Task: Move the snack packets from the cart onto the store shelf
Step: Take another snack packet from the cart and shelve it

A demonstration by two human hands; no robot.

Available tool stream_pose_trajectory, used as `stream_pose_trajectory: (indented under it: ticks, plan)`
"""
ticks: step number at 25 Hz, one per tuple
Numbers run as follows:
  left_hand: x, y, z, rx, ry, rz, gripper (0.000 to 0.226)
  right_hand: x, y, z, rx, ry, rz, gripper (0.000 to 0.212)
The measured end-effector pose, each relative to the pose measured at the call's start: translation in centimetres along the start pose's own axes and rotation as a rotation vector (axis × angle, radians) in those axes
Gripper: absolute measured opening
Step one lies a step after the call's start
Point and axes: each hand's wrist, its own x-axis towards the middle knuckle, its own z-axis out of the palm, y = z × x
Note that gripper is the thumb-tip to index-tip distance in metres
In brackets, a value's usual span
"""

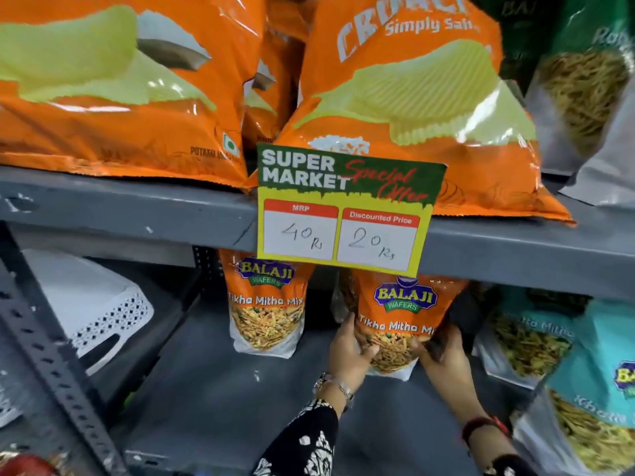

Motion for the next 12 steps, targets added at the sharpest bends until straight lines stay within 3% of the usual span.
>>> stream_pose_trajectory:
  ticks: [2, 4, 7, 9, 12]
  plan:
    - [-2.6, -0.3, -1.8, 0.022, 0.049, 0.016, 0.065, -3.5, -0.5, 0.8, 0.022, 0.128, -0.070, 0.057]
    - [-6.1, -1.3, -4.5, 0.056, 0.133, 0.004, 0.060, -7.6, -0.9, 2.3, -0.004, 0.127, -0.180, 0.047]
    - [-12.7, -4.0, -10.4, 0.104, 0.303, -0.039, 0.058, -13.3, -1.7, 6.2, -0.050, -0.094, -0.325, 0.035]
    - [-19.0, -6.2, -14.9, 0.139, 0.398, -0.110, 0.060, -17.2, -2.7, 9.9, -0.085, -0.333, -0.422, 0.033]
    - [-29.5, -10.0, -21.4, 0.183, 0.534, -0.341, 0.069, -23.6, -4.0, 16.4, -0.137, -0.696, -0.487, 0.036]
